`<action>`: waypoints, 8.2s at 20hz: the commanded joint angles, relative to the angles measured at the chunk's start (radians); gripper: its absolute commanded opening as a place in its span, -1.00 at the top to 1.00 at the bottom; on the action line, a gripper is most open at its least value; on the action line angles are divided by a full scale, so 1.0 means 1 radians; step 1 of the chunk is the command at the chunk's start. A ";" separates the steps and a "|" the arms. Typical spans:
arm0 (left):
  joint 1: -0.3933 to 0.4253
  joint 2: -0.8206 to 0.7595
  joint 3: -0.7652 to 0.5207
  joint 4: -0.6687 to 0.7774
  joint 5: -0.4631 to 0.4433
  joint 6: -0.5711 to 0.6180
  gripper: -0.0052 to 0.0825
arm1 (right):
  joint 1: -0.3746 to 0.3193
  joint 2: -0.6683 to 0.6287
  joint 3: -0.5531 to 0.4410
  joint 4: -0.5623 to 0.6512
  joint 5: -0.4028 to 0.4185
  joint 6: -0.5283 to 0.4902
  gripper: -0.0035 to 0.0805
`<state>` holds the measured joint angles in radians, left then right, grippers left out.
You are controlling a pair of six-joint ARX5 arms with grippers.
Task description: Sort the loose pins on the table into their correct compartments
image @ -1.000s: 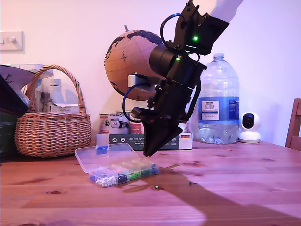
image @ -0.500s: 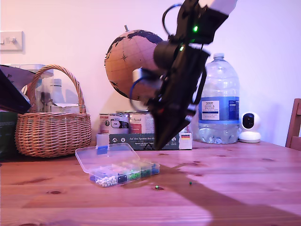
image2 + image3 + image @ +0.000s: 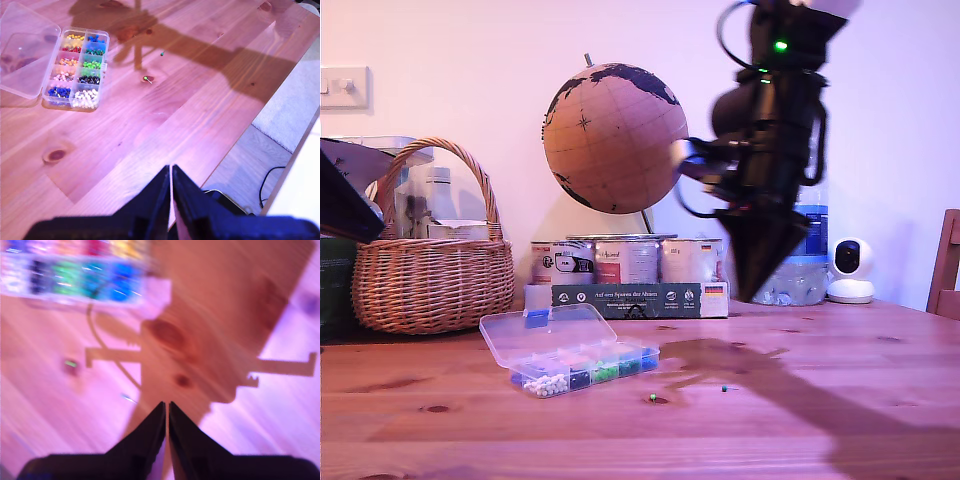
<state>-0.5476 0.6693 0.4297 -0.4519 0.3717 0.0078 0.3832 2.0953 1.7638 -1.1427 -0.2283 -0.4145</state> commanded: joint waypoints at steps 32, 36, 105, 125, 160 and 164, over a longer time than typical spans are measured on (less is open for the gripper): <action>-0.002 -0.002 -0.010 0.012 -0.023 0.000 0.93 | 0.151 -0.099 0.000 -0.010 0.117 -0.290 0.95; -0.002 -0.002 -0.010 0.012 -0.023 0.000 0.93 | 0.117 -0.188 -0.005 -0.015 0.074 -0.261 0.95; -0.002 -0.002 -0.010 0.003 0.005 -0.008 0.93 | 0.181 -0.119 -0.449 0.397 0.107 -0.818 0.64; -0.002 -0.002 -0.010 -0.004 0.005 -0.008 0.93 | 0.158 -0.108 -0.449 0.407 0.077 -0.813 0.71; -0.002 -0.002 -0.010 -0.002 0.005 -0.008 0.93 | 0.172 -0.060 -0.409 0.364 0.079 -0.617 0.94; -0.002 -0.002 -0.010 0.000 0.005 -0.008 0.93 | 0.171 -0.060 -0.337 0.332 0.035 -0.451 0.94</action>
<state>-0.5476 0.6693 0.4301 -0.4602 0.3729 0.0029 0.5507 2.0117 1.3994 -0.8097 -0.1791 -0.9024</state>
